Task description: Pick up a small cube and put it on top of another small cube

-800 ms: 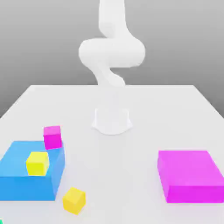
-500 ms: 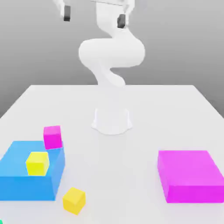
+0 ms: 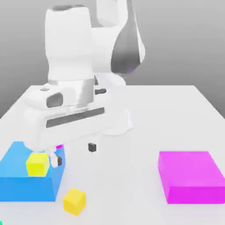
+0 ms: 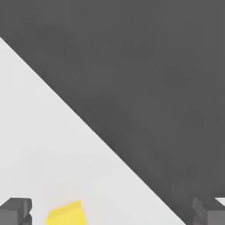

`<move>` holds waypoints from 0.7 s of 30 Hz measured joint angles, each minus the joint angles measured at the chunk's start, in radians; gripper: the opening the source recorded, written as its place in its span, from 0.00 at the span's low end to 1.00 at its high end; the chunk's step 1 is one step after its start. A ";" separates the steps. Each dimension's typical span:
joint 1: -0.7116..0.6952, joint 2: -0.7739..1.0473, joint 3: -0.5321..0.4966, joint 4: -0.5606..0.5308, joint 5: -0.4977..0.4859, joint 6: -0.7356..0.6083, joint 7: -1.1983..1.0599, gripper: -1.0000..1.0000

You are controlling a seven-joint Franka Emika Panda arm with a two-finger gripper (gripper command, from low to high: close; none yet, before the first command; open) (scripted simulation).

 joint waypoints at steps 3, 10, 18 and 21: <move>-0.030 0.095 0.017 -0.024 0.040 0.041 -0.152 0.50; -0.140 0.332 0.130 -0.018 0.155 0.190 -0.372 0.50; -0.182 0.400 0.179 -0.003 0.188 0.241 -0.400 0.00; -0.150 0.334 0.138 -0.019 0.147 0.190 -0.369 0.00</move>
